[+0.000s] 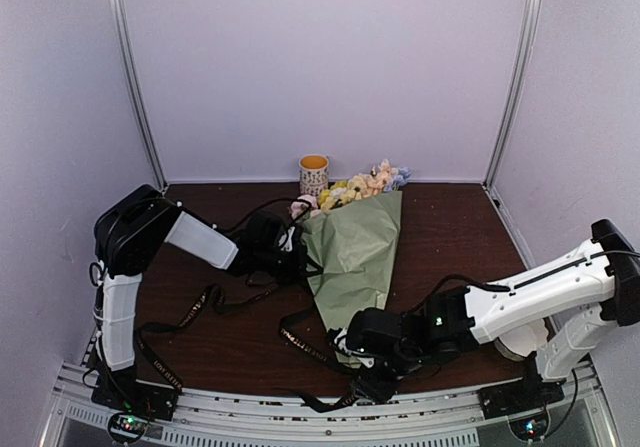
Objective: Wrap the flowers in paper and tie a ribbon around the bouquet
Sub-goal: Pick up the ribbon from the center of the board, then place the ribbon at the center of the board.
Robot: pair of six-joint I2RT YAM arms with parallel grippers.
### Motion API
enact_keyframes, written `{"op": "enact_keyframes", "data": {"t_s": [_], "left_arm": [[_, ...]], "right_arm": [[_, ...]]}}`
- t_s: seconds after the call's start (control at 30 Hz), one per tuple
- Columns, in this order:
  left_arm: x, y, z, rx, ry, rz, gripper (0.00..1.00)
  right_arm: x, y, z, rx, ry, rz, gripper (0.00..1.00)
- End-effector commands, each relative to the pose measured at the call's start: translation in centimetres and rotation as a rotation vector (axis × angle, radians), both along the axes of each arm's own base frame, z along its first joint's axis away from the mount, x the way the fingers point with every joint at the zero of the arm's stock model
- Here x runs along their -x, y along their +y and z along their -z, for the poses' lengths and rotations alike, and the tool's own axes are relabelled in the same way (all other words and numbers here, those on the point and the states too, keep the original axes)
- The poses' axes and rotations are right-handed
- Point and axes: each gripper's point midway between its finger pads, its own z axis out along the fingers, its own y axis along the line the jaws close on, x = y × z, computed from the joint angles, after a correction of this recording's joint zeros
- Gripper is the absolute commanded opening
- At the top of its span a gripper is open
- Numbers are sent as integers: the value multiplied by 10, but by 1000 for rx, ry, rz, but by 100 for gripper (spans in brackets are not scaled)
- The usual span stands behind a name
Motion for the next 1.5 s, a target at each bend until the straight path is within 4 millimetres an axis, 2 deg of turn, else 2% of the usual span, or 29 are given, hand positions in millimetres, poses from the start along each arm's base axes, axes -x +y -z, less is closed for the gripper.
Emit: {"op": "enact_keyframes", "data": {"t_s": [0.0,0.1,0.17,0.27,0.4,0.53,0.57,0.7,0.87,1.03,1.13,1.27,1.37,1.47], "left_arm": [[-7,14,21,-60,6,-38,0],[-7,13,19,-57,3,-34,0],[-7,13,20,-58,3,-33,0],[-7,14,20,-61,2,-31,0],[-9,15,21,-62,2,-35,0],[-10,15,22,-59,4,-35,0],[-10,16,22,-59,5,-36,0],[-13,19,21,-55,4,-40,0],[-16,20,18,-49,-3,-39,0],[-16,20,18,-48,-4,-37,0],[-16,19,17,-47,-8,-34,0],[-16,20,17,-48,-8,-31,0],[-17,20,16,-46,-9,-29,0],[-17,19,15,-43,-9,-26,0]], "right_arm": [[-12,0,0,68,-66,7,57],[-10,4,13,126,-56,-6,56],[-9,3,25,173,-51,-17,49],[-9,3,26,193,-63,-33,39],[-6,-6,31,218,-56,-47,30],[-3,-21,43,260,-40,-40,3],[-3,-25,44,266,-40,-33,0],[-7,-47,44,291,-32,15,0],[-28,-102,52,396,-9,165,0],[-69,-154,47,437,-19,403,0],[-106,-172,35,400,-50,560,0],[-172,-194,1,307,-145,748,0],[-223,-228,-29,268,-243,898,0],[-262,-267,-52,217,-295,1054,0]]}}
